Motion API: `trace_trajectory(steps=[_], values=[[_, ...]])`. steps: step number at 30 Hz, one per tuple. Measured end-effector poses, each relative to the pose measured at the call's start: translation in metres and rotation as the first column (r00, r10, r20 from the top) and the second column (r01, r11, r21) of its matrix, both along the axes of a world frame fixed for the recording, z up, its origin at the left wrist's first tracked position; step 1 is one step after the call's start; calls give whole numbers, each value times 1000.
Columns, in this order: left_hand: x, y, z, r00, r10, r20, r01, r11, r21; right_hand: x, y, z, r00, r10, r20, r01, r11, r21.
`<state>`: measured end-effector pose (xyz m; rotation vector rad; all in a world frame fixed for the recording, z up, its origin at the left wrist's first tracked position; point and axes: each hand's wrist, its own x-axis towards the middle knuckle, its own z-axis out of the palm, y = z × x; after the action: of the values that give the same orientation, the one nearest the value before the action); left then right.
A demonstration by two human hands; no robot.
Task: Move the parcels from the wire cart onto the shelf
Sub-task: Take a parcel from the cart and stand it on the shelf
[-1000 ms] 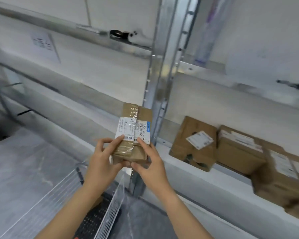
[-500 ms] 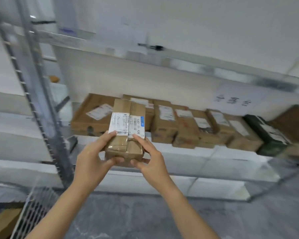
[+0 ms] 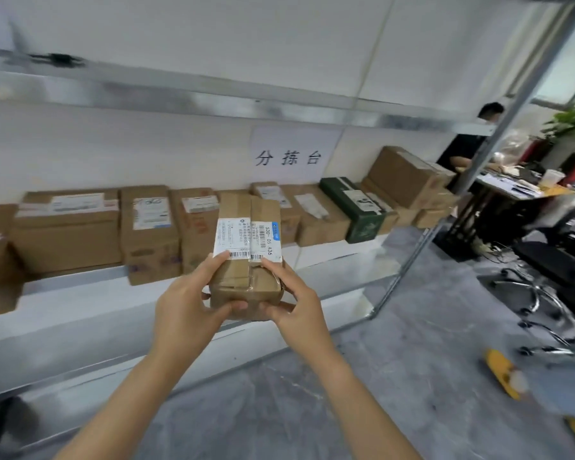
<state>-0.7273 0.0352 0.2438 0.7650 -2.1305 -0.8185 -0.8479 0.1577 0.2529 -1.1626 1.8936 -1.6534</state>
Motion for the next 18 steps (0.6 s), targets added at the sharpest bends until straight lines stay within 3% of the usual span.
trace_trajectory(steps=[18], values=[[-288,-29,23,986,-158,61,160,987,-31,-264,-13,14,975,-224,8,224,974,-20]])
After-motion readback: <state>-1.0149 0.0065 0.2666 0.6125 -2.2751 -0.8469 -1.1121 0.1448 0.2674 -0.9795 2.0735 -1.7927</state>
